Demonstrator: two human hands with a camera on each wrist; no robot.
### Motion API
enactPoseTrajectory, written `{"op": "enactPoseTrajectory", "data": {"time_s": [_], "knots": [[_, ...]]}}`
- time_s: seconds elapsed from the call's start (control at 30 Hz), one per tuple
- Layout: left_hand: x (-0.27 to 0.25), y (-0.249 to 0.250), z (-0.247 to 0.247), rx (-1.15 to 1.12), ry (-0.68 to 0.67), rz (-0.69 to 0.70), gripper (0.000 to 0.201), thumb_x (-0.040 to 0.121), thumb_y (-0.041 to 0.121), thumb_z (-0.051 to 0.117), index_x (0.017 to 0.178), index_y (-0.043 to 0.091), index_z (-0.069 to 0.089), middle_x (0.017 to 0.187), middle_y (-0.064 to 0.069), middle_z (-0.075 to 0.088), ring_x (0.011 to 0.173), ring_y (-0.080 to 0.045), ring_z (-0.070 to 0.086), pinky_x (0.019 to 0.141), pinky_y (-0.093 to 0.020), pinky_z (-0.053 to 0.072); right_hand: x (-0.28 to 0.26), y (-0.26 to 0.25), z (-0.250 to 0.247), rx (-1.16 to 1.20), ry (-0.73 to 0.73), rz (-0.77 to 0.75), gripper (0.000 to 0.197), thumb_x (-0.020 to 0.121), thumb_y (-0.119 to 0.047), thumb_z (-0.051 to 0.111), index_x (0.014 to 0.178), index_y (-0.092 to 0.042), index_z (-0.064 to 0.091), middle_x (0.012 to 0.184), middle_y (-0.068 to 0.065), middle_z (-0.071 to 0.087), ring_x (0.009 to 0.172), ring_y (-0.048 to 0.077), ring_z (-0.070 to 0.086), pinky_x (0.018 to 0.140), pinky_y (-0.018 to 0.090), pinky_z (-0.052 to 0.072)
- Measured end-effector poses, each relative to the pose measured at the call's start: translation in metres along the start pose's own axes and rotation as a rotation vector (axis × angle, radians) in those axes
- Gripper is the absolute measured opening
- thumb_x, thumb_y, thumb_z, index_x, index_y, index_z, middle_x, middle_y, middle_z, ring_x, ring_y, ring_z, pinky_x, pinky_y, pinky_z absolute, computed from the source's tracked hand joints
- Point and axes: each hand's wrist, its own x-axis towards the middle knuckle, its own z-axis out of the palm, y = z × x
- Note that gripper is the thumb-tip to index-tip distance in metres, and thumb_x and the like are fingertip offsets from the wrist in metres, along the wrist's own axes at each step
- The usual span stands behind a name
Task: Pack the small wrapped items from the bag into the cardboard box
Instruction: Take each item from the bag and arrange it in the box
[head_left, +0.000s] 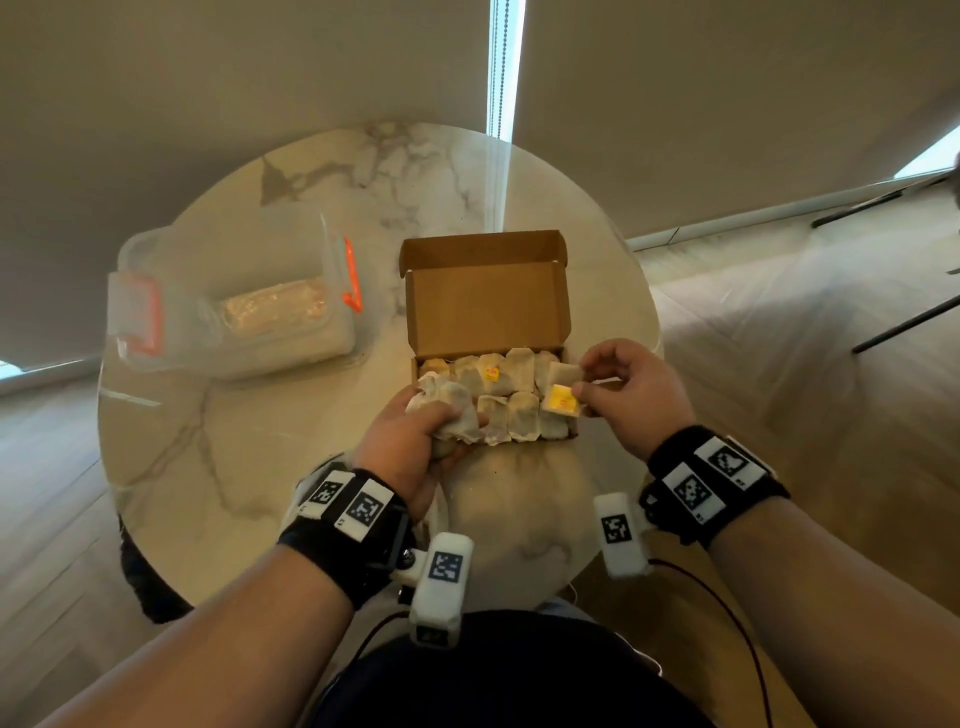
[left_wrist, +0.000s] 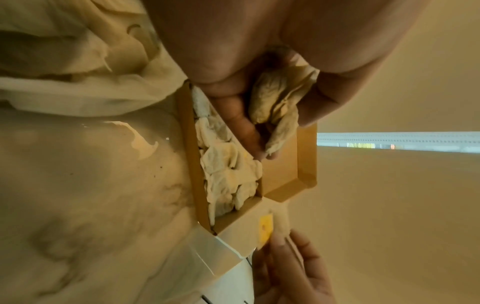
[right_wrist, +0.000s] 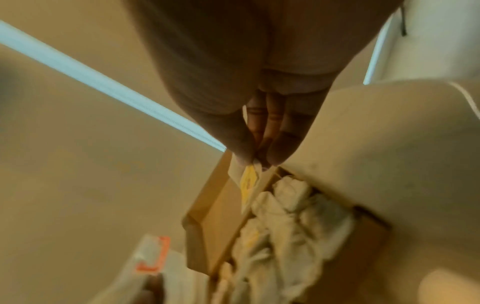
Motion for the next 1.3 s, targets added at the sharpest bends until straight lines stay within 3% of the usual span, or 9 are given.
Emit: {"op": "enactPoseTrajectory", "data": {"time_s": [0.13, 0.37, 0.57, 0.63, 0.83, 0.93, 1.07, 1.17, 1.3], "knots": [[-0.003, 0.001, -0.018, -0.087, 0.093, -0.025, 0.030, 0.100, -0.005, 0.050, 0.126, 0.005, 0.063, 0.106, -0.018, 0.079, 0.095, -0.031, 0.078, 0.062, -0.034, 0.064, 0.009, 0.021, 0.008, -0.242, -0.090, -0.022, 0.031, 0.085, -0.015, 0.078, 0.096, -0.038, 0.059, 0.090, -0.007, 0.071, 0.080, 0.016, 0.072, 0.078, 0.044, 0.063], [-0.011, -0.002, -0.029, -0.156, 0.130, -0.017, 0.027, 0.100, -0.007, 0.051, 0.120, 0.005, 0.064, 0.109, -0.022, 0.078, 0.101, -0.037, 0.077, 0.077, -0.039, 0.066, 0.017, 0.033, 0.033, -0.620, -0.131, -0.192, 0.009, 0.096, -0.021, 0.065, 0.098, -0.025, 0.073, 0.096, -0.006, 0.061, 0.087, 0.018, 0.060, 0.073, 0.027, 0.041], [-0.013, -0.004, -0.027, -0.186, 0.149, -0.025, 0.022, 0.100, -0.007, 0.051, 0.110, 0.006, 0.064, 0.102, -0.023, 0.079, 0.106, -0.039, 0.075, 0.086, -0.042, 0.064, 0.018, 0.040, 0.034, -0.729, -0.121, -0.220, 0.018, 0.096, -0.028, 0.064, 0.108, -0.020, 0.075, 0.108, 0.000, 0.061, 0.091, 0.024, 0.063, 0.077, 0.037, 0.055], [-0.014, -0.004, -0.026, -0.185, 0.129, 0.001, 0.025, 0.099, -0.010, 0.050, 0.109, 0.007, 0.066, 0.104, -0.024, 0.078, 0.102, -0.037, 0.077, 0.080, -0.039, 0.066, 0.019, 0.041, 0.034, -0.731, -0.095, -0.245, 0.022, 0.097, -0.032, 0.064, 0.113, -0.020, 0.075, 0.110, 0.001, 0.060, 0.093, 0.026, 0.063, 0.079, 0.039, 0.056], [-0.013, -0.009, -0.019, -0.102, 0.067, 0.041, 0.034, 0.094, -0.011, 0.059, 0.123, 0.006, 0.066, 0.114, -0.023, 0.076, 0.099, -0.034, 0.077, 0.081, -0.038, 0.066, 0.022, 0.039, 0.032, -0.874, -0.231, -0.177, 0.032, 0.099, -0.037, 0.058, 0.127, -0.030, 0.072, 0.119, -0.003, 0.060, 0.109, 0.023, 0.061, 0.087, 0.037, 0.055], [-0.012, -0.009, -0.012, -0.085, 0.045, 0.044, 0.040, 0.092, -0.010, 0.065, 0.128, 0.007, 0.065, 0.117, -0.020, 0.076, 0.103, -0.034, 0.076, 0.081, -0.039, 0.066, 0.018, 0.025, 0.028, -0.756, -0.213, -0.209, 0.028, 0.096, -0.040, 0.063, 0.119, -0.030, 0.074, 0.106, -0.010, 0.060, 0.098, 0.017, 0.061, 0.082, 0.034, 0.053], [-0.016, -0.011, 0.004, -0.066, 0.010, 0.070, 0.042, 0.089, -0.010, 0.069, 0.127, 0.007, 0.064, 0.111, -0.019, 0.078, 0.096, -0.032, 0.078, 0.073, -0.036, 0.065, 0.000, -0.012, 0.022, -0.226, -0.317, -0.200, 0.018, 0.093, -0.050, 0.071, 0.099, -0.033, 0.075, 0.088, -0.010, 0.070, 0.082, 0.007, 0.065, 0.076, 0.027, 0.055], [-0.020, -0.011, 0.016, -0.014, -0.052, 0.091, 0.039, 0.087, -0.009, 0.072, 0.122, 0.008, 0.067, 0.110, -0.020, 0.077, 0.098, -0.035, 0.077, 0.079, -0.041, 0.065, -0.006, -0.028, 0.022, 0.157, -0.439, -0.071, 0.026, 0.089, -0.034, 0.081, 0.109, -0.026, 0.067, 0.093, 0.002, 0.077, 0.088, 0.023, 0.075, 0.079, 0.039, 0.064], [-0.021, -0.012, 0.028, -0.044, -0.057, 0.044, 0.031, 0.094, 0.005, 0.070, 0.125, 0.008, 0.067, 0.115, -0.019, 0.077, 0.104, -0.035, 0.076, 0.078, -0.038, 0.066, -0.002, -0.027, 0.017, 0.238, -0.394, -0.063, 0.035, 0.089, -0.007, 0.079, 0.116, -0.020, 0.061, 0.097, 0.006, 0.080, 0.090, 0.023, 0.077, 0.080, 0.042, 0.064]]}}
